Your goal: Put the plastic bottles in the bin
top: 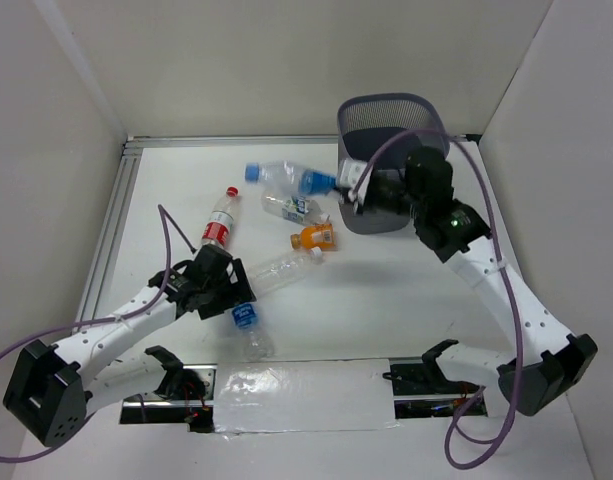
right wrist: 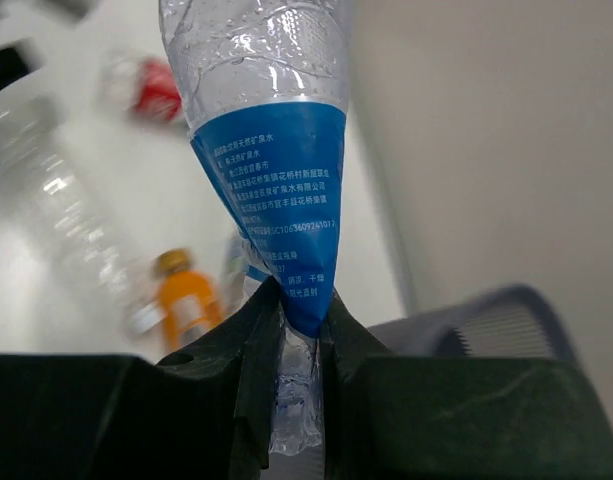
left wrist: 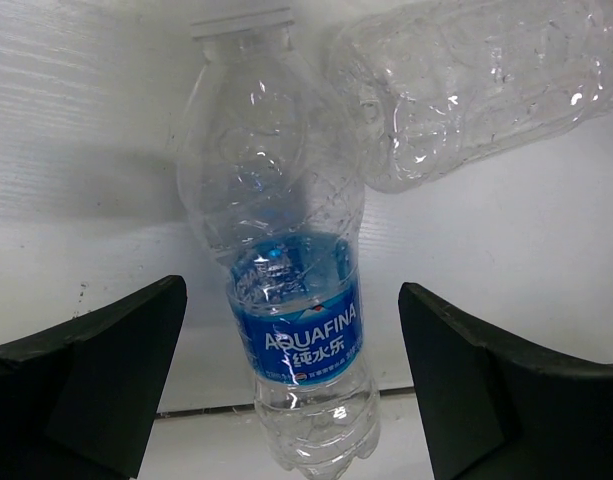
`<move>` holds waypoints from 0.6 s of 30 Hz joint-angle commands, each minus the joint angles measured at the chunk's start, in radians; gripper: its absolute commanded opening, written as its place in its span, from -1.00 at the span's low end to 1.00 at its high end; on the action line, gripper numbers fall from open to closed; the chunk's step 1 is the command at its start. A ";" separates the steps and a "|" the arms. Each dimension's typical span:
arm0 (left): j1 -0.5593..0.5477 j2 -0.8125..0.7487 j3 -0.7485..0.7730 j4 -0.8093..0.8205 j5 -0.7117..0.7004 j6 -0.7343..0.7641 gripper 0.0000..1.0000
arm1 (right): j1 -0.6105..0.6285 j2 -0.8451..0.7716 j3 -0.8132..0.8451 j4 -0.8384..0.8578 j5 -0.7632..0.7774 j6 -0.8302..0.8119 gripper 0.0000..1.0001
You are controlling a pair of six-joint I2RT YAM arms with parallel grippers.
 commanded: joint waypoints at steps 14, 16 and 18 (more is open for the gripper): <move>-0.018 0.108 -0.062 0.084 -0.026 0.020 0.64 | -0.406 0.349 0.292 0.146 0.178 0.350 0.93; -0.018 0.094 -0.073 0.093 -0.026 0.021 0.45 | -0.438 0.349 0.292 0.146 0.124 0.362 1.00; -0.018 0.083 -0.082 0.102 -0.026 0.021 0.22 | -0.467 0.324 0.283 0.146 0.090 0.388 1.00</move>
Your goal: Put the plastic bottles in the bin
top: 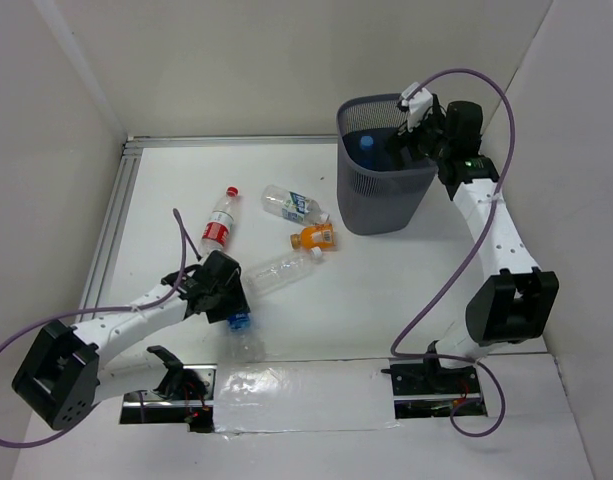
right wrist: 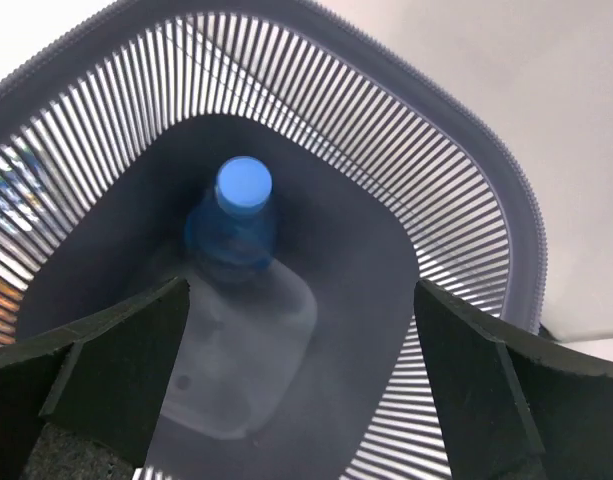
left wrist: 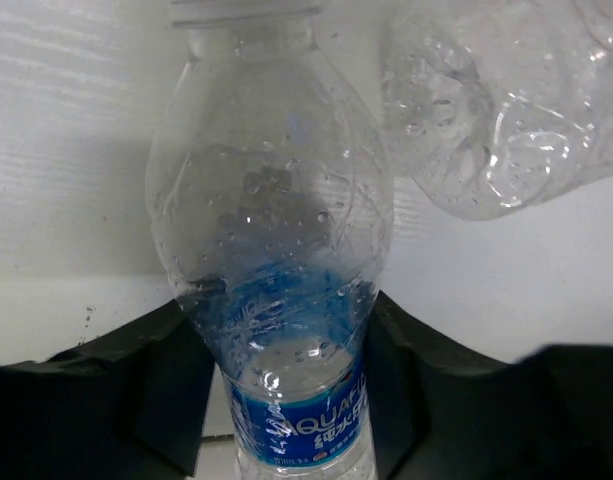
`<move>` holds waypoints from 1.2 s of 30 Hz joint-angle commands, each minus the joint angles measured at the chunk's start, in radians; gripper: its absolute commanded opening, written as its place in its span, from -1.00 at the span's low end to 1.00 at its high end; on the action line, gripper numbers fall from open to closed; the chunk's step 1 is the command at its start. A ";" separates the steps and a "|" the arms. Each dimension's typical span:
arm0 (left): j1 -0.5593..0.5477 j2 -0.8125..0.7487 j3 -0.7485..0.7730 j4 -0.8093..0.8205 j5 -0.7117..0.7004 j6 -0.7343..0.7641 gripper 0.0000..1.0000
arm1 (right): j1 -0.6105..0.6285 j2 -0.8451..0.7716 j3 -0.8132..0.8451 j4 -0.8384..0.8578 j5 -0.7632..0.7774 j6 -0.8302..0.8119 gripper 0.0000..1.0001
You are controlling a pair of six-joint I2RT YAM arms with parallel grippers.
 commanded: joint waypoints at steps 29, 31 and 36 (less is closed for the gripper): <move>-0.049 0.794 1.621 0.749 0.286 0.360 -1.00 | -0.285 -0.567 -0.372 -0.210 -0.618 -0.125 -0.84; -0.031 0.912 1.695 0.811 0.266 0.300 -1.00 | -0.294 -0.606 -0.424 -0.236 -0.628 -0.125 -0.84; -0.055 1.072 1.789 0.771 0.065 0.399 -0.13 | -0.294 -0.661 -0.458 -0.291 -0.664 -0.228 0.57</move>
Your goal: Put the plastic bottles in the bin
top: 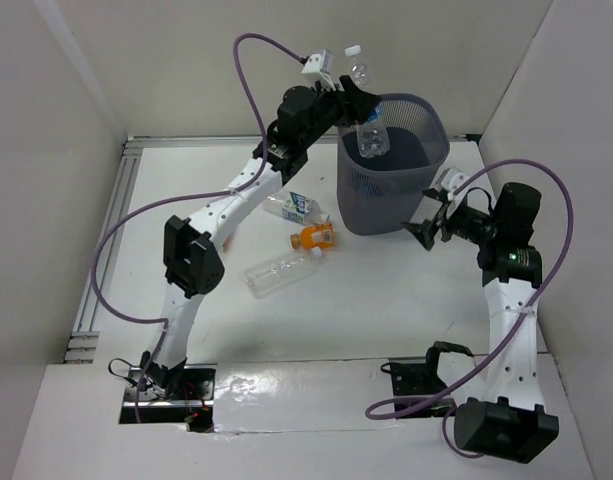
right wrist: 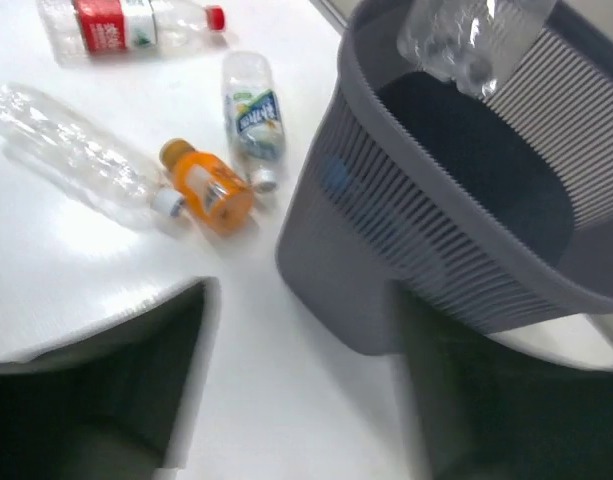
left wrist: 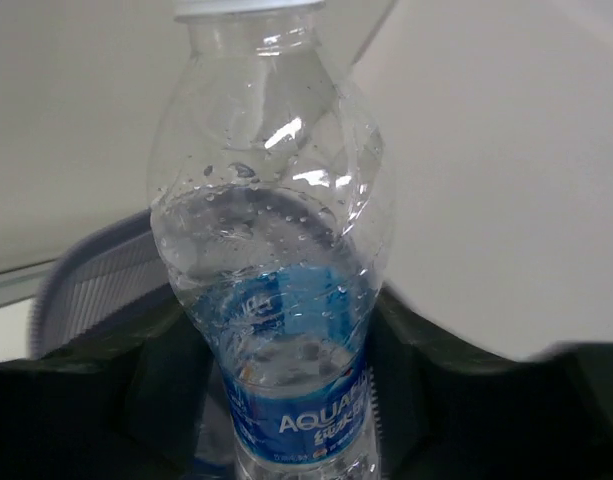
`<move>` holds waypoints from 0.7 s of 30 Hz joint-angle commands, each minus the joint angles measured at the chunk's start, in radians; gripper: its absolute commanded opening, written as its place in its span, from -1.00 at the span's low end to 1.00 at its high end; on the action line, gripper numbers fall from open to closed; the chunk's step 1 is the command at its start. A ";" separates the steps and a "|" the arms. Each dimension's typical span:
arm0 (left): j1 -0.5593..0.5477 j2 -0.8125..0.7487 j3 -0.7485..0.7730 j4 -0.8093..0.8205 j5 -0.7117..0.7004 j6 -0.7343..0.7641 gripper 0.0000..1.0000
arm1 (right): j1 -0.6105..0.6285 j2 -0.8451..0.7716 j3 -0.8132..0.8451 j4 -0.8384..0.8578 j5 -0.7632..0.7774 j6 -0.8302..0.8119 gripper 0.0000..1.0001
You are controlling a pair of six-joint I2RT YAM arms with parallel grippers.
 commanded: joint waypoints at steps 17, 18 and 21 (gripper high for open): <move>0.100 -0.712 -0.667 -0.208 -0.223 0.188 1.00 | 0.745 0.366 -0.149 0.159 0.204 -0.793 1.00; 0.125 -0.780 -0.762 -0.241 -0.239 0.188 1.00 | 0.768 0.406 -0.114 0.173 0.214 -0.793 1.00; 0.217 -1.010 -1.087 -0.390 -0.280 0.153 1.00 | 0.846 0.574 -0.003 0.173 0.225 -0.793 1.00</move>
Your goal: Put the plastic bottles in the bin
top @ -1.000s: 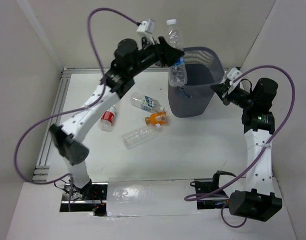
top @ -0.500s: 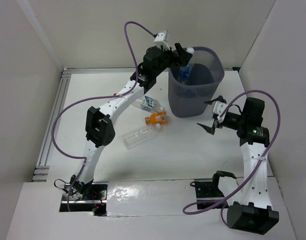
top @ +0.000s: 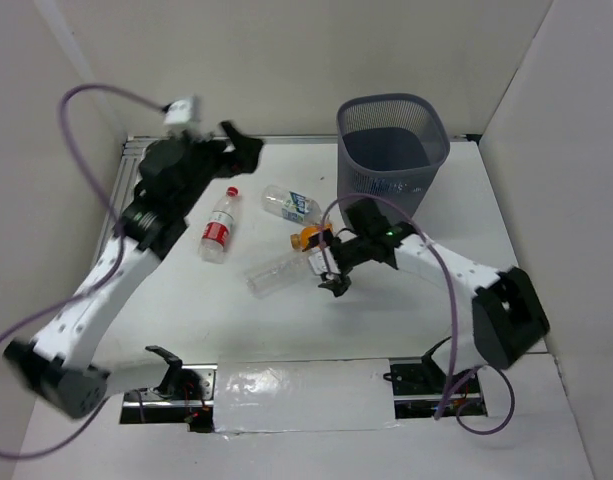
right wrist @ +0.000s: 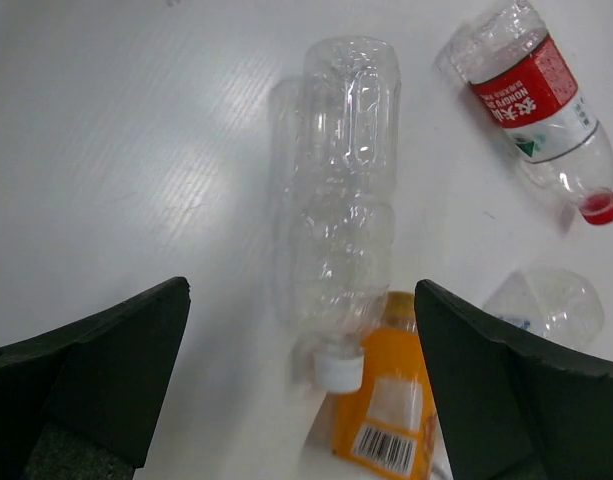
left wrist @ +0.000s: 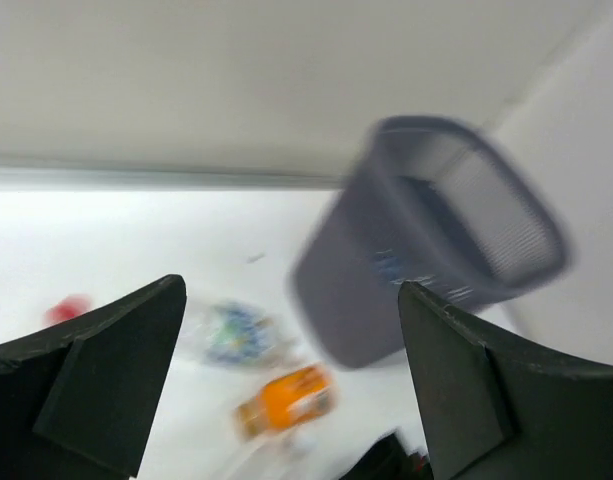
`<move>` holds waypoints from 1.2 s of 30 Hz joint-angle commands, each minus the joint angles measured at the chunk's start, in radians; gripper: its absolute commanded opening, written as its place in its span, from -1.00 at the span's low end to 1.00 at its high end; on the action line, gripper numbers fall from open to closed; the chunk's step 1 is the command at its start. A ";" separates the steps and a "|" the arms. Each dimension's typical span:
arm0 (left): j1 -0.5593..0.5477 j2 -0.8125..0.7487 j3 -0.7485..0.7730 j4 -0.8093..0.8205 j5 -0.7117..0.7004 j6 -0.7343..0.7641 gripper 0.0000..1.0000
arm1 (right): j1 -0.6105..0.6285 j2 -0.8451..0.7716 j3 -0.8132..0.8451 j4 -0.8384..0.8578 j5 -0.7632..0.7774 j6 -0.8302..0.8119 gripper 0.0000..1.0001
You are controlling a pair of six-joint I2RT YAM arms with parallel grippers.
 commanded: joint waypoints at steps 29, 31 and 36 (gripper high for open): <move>0.460 0.141 -0.366 -0.067 0.180 0.223 1.00 | 0.144 0.278 0.823 -0.281 -0.025 0.349 -0.52; 0.460 0.187 -0.346 -0.067 0.221 0.237 1.00 | 0.115 0.235 0.851 -0.180 0.039 0.487 -0.52; 0.471 0.216 -0.357 -0.027 0.326 0.284 1.00 | 0.032 0.192 0.968 -0.008 0.331 0.635 -0.49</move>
